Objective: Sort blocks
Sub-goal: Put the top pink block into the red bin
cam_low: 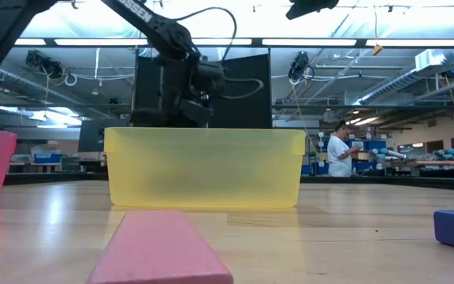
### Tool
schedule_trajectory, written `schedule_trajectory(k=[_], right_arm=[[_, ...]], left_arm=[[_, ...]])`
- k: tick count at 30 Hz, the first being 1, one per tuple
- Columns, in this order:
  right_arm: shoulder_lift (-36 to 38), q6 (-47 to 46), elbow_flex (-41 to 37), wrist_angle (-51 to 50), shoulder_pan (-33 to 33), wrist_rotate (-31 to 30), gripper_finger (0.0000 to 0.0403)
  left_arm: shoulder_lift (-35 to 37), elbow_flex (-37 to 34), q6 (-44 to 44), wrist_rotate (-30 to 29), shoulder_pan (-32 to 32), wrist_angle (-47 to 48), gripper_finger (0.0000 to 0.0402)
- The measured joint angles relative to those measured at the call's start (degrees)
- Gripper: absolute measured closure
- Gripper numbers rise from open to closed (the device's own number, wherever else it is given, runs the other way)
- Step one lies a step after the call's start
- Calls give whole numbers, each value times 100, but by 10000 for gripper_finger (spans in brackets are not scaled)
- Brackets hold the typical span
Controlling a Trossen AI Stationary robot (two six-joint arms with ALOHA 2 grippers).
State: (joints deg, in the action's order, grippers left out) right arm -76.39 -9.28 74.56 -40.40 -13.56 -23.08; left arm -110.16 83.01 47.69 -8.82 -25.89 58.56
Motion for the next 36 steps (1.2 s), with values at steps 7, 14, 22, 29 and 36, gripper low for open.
schedule_trajectory(k=[7,14,22,29,36], right_arm=[[163,20,-194,162,-2,14,133],[161,31,-197,139,-71,21,142],[161,32,-198,131,-137,21,154],[161,39,-197,131,-168,21,161],[161,39,-197,133,-167,21,162]], left_arm=[[-372,52,223,59,2,-257,209],[-396,43,413,435,2,-663,184],[-489,34,643,722,7,-795,183],[-785,37,738,795,11,-780,183],[-899,61,734,719,13,-801,197]])
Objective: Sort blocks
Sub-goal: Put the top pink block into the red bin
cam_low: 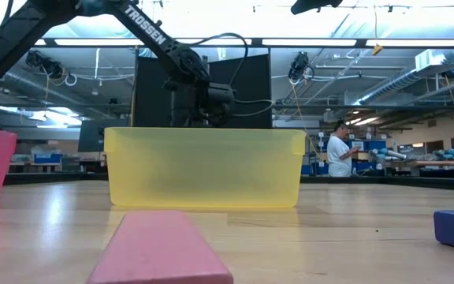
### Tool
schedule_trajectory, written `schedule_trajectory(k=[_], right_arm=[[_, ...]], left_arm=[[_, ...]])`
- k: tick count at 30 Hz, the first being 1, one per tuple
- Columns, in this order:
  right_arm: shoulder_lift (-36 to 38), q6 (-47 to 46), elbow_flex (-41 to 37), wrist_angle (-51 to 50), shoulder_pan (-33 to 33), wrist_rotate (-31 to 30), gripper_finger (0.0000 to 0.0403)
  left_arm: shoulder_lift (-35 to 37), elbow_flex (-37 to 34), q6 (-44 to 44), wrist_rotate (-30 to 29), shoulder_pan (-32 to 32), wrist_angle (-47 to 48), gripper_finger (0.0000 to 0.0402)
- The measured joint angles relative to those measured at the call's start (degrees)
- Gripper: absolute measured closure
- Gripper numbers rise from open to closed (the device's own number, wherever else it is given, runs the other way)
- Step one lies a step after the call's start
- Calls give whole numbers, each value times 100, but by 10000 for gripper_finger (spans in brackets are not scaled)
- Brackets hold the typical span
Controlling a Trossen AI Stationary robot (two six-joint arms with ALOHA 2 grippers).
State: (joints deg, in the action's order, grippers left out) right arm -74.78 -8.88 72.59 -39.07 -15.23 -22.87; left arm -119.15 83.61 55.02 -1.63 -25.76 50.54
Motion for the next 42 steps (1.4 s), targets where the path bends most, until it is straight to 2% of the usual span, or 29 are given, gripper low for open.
schedule_trajectory(k=[2,6,7,11,19,28,32,36,42], right_arm=[[0,0,0,0,1,0,162],[0,0,0,2,1,-4,162],[0,0,0,6,1,-9,163],[0,0,0,53,1,-45,168],[0,-57,0,50,1,-59,177],[0,-60,0,182,1,-66,188],[-2,-54,0,225,1,-66,192],[-4,3,0,269,1,-66,195],[-4,405,0,571,15,-69,193]], left_arm=[[-4,-2,-6,-8,2,-10,221],[-14,-4,-133,-108,4,-56,295],[-15,-8,-150,-101,4,-61,300],[-20,-11,-164,-74,0,-44,298],[206,39,-560,-502,-11,136,298],[1059,363,-1071,-669,-11,204,298],[1640,402,-1629,-646,75,561,298],[2145,380,-2686,-389,449,1241,298],[2893,91,-3828,-373,1590,1768,298]])
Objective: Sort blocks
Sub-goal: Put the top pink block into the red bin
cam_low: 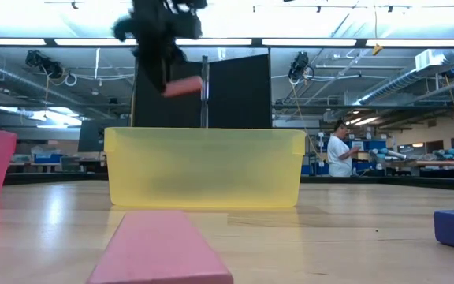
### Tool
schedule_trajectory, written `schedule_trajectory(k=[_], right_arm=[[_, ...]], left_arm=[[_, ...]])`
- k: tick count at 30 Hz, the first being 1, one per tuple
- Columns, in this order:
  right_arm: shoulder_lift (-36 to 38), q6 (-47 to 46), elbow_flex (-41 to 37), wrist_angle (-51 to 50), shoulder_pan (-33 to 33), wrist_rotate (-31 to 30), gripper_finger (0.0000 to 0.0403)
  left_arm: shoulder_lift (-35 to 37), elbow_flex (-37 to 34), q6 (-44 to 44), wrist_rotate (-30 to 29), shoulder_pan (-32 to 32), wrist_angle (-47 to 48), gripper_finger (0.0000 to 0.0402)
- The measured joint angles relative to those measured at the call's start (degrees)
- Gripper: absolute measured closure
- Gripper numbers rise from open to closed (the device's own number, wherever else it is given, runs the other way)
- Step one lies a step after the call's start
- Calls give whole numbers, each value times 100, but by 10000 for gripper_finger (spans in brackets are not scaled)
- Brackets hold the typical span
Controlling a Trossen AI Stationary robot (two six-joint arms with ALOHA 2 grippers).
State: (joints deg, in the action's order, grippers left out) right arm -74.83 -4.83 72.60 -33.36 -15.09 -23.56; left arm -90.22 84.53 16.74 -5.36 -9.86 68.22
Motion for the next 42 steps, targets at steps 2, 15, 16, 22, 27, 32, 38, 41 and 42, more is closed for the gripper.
schedule_trajectory(k=[2,15,16,22,27,32,38,41,42], right_arm=[[0,120,0,100,31,-12,193],[0,180,0,163,100,-43,202],[0,157,0,163,91,-43,202],[0,17,0,156,-24,-41,199],[0,6,0,161,-94,-41,204],[0,-168,0,172,-92,-41,207],[-4,-451,0,161,-145,-39,204],[-4,-554,0,159,-213,-39,204],[-6,-554,0,155,-235,-41,205]], left_arm=[[205,-104,-374,1,428,159,298],[909,-998,-3704,-72,2394,1260,298],[965,-1099,-3958,-26,2500,1347,298],[1361,-1804,-5437,449,3185,1585,298],[1606,-2195,-6312,716,3745,1541,298],[1652,-2325,-6653,714,4102,1157,298],[1653,-2793,-6972,1135,4373,378,298],[1649,-3112,-7284,1608,4683,149,298],[1649,-3192,-7399,1704,4799,125,298]])
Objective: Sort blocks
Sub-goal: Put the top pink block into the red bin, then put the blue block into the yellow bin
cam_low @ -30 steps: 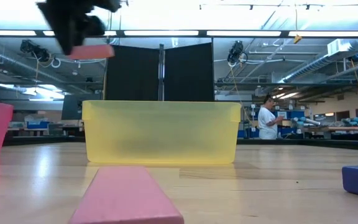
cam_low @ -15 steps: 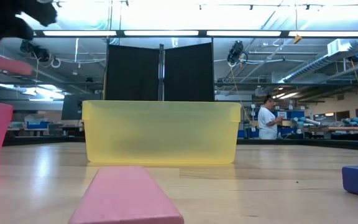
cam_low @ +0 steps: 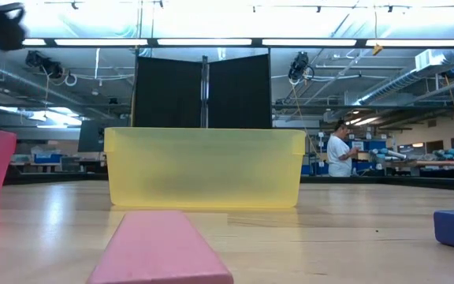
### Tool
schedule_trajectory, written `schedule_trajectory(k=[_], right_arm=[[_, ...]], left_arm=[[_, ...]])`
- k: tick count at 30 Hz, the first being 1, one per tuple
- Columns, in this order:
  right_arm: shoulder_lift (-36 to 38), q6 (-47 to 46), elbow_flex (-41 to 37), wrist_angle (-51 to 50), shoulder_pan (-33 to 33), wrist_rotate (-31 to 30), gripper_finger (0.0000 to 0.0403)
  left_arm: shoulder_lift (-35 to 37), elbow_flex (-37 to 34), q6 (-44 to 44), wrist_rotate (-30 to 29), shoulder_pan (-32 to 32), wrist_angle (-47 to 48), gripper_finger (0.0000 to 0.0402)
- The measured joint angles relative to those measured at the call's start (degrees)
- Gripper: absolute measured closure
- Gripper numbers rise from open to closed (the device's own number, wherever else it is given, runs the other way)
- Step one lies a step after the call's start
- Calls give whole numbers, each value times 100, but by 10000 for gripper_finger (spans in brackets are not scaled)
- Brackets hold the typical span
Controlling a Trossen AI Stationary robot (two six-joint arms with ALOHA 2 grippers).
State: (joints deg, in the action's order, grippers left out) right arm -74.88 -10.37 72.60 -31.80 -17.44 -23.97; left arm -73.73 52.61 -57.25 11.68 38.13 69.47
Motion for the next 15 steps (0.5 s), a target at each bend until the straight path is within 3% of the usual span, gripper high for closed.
schedule_trajectory(k=[2,8,15], right_arm=[[-1,-4,0,1,-31,2,206],[-1,-222,0,1,-21,2,198],[-130,-716,4,-17,-5,100,173]], left_arm=[[0,-143,-160,90,170,-41,298],[-1,-223,-461,-380,477,-396,286],[-2,-174,-286,-620,583,-747,115]])
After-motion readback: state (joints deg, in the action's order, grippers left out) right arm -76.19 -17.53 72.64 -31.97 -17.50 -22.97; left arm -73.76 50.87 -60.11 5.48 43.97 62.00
